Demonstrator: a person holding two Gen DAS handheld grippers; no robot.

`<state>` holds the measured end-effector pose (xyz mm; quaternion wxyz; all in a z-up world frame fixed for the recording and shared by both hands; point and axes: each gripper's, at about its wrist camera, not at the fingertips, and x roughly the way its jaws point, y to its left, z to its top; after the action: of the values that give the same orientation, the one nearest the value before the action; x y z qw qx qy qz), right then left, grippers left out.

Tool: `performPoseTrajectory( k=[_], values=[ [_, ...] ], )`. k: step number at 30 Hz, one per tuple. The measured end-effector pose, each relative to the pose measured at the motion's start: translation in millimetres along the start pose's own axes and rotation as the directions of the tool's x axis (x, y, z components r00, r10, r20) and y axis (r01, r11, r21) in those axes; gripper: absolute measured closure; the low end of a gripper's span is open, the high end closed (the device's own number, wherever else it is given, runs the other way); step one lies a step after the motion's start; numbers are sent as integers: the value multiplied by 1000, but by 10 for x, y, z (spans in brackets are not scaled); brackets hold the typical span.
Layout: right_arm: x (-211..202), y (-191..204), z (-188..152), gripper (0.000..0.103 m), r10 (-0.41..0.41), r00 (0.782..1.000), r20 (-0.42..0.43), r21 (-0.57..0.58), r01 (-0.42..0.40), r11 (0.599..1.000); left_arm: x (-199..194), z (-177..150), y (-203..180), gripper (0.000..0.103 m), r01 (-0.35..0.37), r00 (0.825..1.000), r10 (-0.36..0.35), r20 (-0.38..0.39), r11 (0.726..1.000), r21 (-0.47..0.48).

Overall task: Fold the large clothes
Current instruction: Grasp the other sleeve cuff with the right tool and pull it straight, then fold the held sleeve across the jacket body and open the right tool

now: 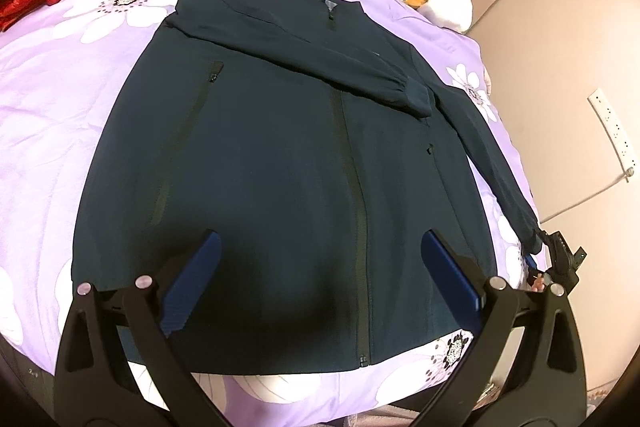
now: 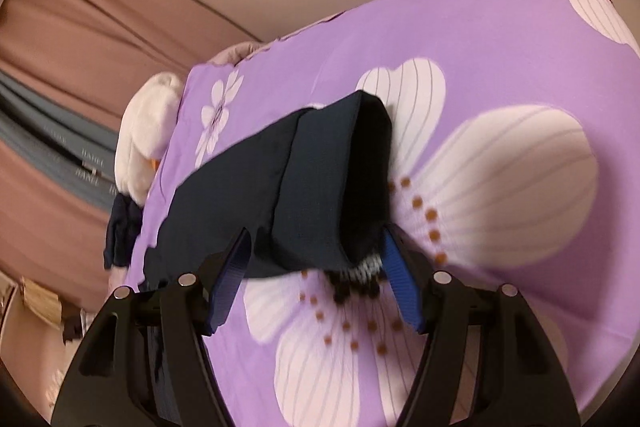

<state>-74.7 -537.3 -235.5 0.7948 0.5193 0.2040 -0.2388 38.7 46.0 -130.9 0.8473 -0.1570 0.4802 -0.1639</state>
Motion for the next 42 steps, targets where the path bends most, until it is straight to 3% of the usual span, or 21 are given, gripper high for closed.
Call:
performPoseTrajectory(
  k=[5, 10, 14, 19, 26, 32, 39, 42],
  values=[
    [56, 13, 47, 40, -18, 999, 34, -7, 18, 1000, 5, 12, -62, 2, -4, 1000, 4, -2, 1000, 13],
    [75, -38, 59, 73, -53, 998, 41, -23, 54, 998, 23, -1, -74, 2, -16, 1000, 17, -8, 1000, 13],
    [7, -14, 99, 90, -50, 997, 56, -49, 52, 997, 22, -6, -83, 2, -14, 1000, 14, -10, 1000, 6],
    [-186, 379, 150, 92, -26, 994, 104, -169, 44, 985, 26, -45, -62, 2, 1, 1000, -1, -4, 1000, 2],
    [-415, 1200, 140, 93, 40, 987, 154, -378, 22, 926, 34, -94, 37, 2, 36, 999, -36, 1, 999, -18],
    [-501, 1940, -106, 93, 102, 985, 138, -544, -11, 839, 53, -120, 207, 2, 59, 998, -59, 2, 997, -54],
    [-420, 2604, -386, 94, 146, 985, 89, -638, -56, 768, -10, -113, 432, 2, 82, 996, -79, 33, 992, -100],
    [-396, 2956, -579, 94, 175, 983, 64, -692, -82, 717, -17, -100, 544, 2, 90, 995, -86, 42, 988, -124]
  ],
)
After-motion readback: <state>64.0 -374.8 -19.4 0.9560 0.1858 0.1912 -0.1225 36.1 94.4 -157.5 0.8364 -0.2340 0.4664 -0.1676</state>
